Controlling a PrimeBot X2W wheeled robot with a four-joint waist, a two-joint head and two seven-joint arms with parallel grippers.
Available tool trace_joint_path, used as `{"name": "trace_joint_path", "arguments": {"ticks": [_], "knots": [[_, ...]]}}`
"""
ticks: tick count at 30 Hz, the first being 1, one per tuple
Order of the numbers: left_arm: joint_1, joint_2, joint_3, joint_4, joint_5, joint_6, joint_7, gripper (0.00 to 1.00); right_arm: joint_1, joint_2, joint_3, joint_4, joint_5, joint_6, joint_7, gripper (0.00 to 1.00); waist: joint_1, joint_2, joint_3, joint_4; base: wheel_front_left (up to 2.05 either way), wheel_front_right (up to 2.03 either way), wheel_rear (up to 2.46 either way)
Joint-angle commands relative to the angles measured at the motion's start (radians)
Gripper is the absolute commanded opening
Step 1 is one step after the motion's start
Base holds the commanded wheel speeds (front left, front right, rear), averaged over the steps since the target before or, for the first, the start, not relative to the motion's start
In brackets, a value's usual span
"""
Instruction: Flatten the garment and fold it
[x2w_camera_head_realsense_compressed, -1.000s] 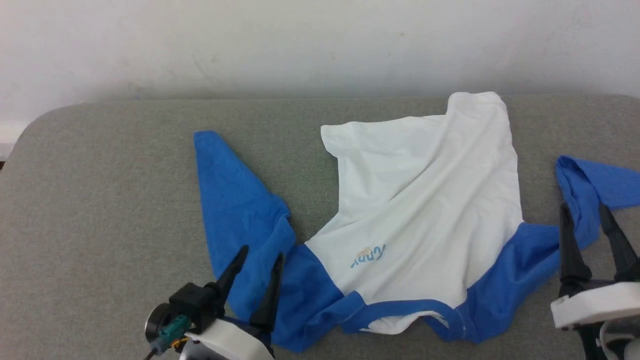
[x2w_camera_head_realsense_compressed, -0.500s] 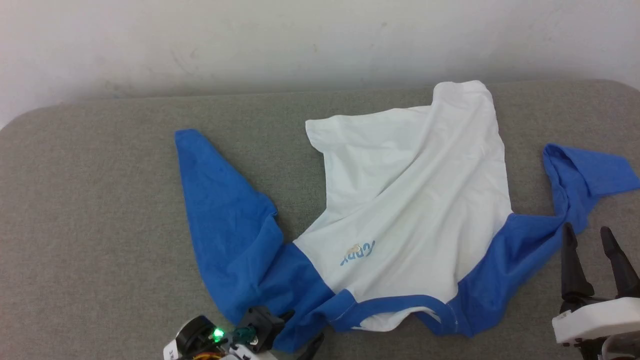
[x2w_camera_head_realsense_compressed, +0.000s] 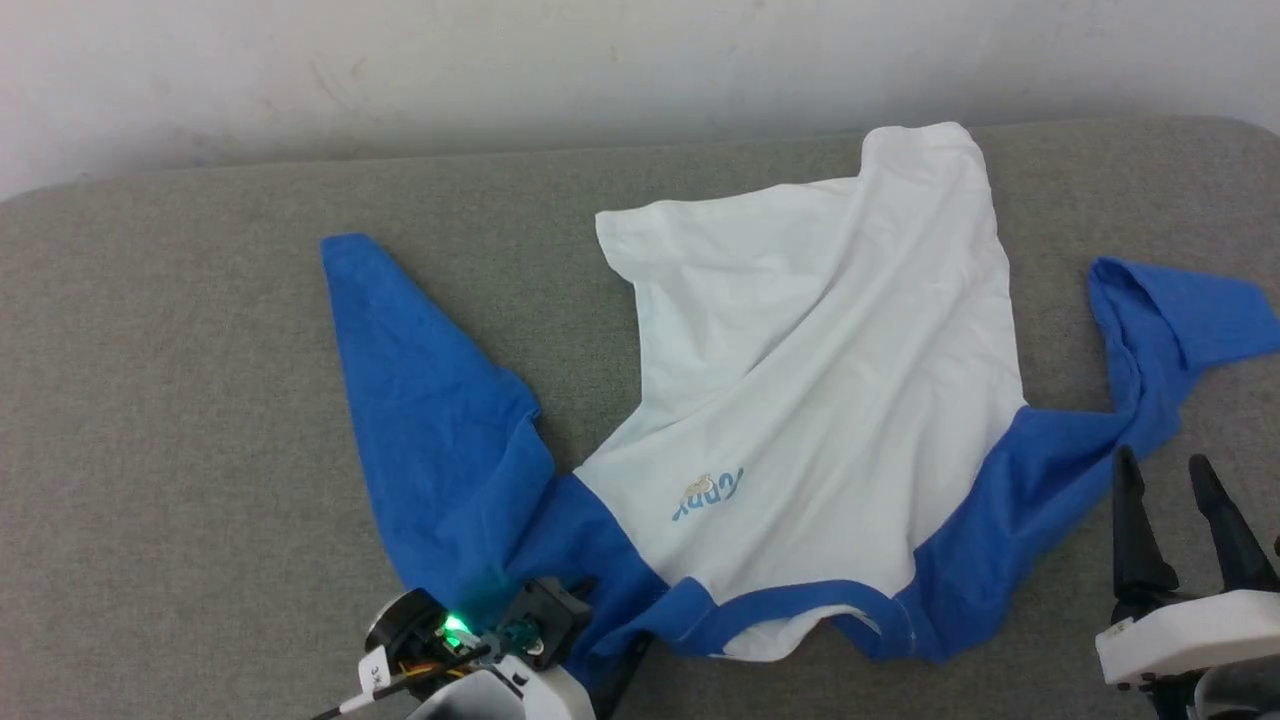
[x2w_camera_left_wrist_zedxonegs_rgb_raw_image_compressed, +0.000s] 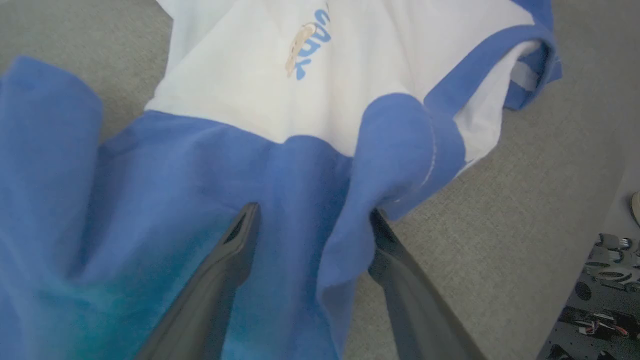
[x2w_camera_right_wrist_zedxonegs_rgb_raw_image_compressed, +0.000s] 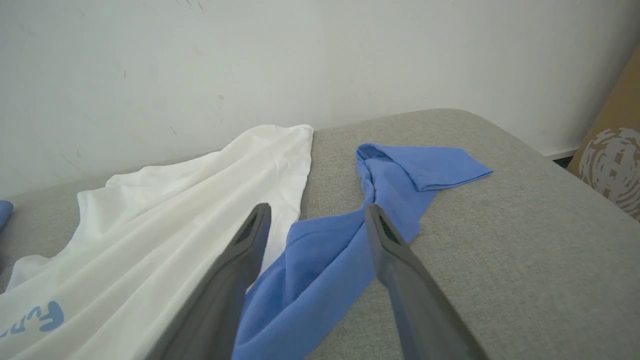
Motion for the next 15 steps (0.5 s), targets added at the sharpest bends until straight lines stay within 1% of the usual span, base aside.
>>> {"name": "trace_joint_path", "arguments": {"ticks": [1, 5, 6, 7, 8, 9, 12, 13, 15], "knots": [[-0.023, -0.015, -0.010, 0.007, -0.002, -0.007, -0.020, 1.00, -0.016, 0.004, 0.002, 0.007, 0.007, -0.002, 0.002, 1.00, -0.0002, -0.0001, 0.004, -0.001, 0.00, 0.00, 0.00], [-0.031, -0.029, -0.013, 0.017, -0.003, -0.004, -0.054, 1.00, -0.020, 0.005, 0.008, 0.022, 0.022, -0.002, 0.009, 1.00, -0.0002, -0.0001, 0.005, -0.001, 0.00, 0.00, 0.00], [-0.031, -0.033, -0.015, 0.019, -0.008, -0.005, -0.059, 0.74, -0.020, 0.005, 0.011, 0.026, 0.024, -0.002, 0.012, 1.00, -0.0002, -0.0001, 0.004, 0.000, 0.00, 0.00, 0.00], [-0.030, -0.035, -0.018, 0.019, -0.013, -0.007, -0.063, 0.23, -0.020, 0.005, 0.014, 0.029, 0.026, -0.002, 0.015, 1.00, -0.0002, -0.0001, 0.002, 0.001, 0.00, 0.00, 0.00], [-0.030, -0.035, -0.018, 0.019, -0.013, -0.007, -0.063, 0.23, -0.020, 0.005, 0.014, 0.029, 0.026, -0.002, 0.015, 1.00, -0.0002, -0.0001, 0.002, 0.001, 0.00, 0.00, 0.00], [-0.030, -0.037, -0.020, 0.018, -0.018, -0.008, -0.068, 0.00, -0.019, 0.005, 0.016, 0.033, 0.027, -0.002, 0.021, 1.00, -0.0002, -0.0001, 0.000, 0.003, 0.00, 0.00, 0.00], [-0.023, -0.041, -0.012, 0.009, -0.032, -0.002, -0.092, 0.00, -0.012, 0.000, 0.044, 0.041, 0.022, -0.002, 0.047, 1.00, -0.0002, -0.0001, -0.011, 0.006, 0.00, 0.00, 0.00], [-0.018, -0.044, -0.004, 0.003, -0.037, 0.006, -0.104, 0.00, -0.007, -0.011, 0.062, 0.039, 0.019, -0.002, 0.058, 1.00, -0.0002, -0.0001, -0.016, 0.007, 0.00, 0.00, 0.00], [-0.006, -0.047, 0.015, -0.011, -0.050, 0.024, -0.128, 0.00, 0.011, -0.054, 0.124, 0.028, 0.021, -0.002, 0.093, 1.00, -0.0002, -0.0001, -0.025, 0.009, 0.00, 0.00, 0.00]]}}
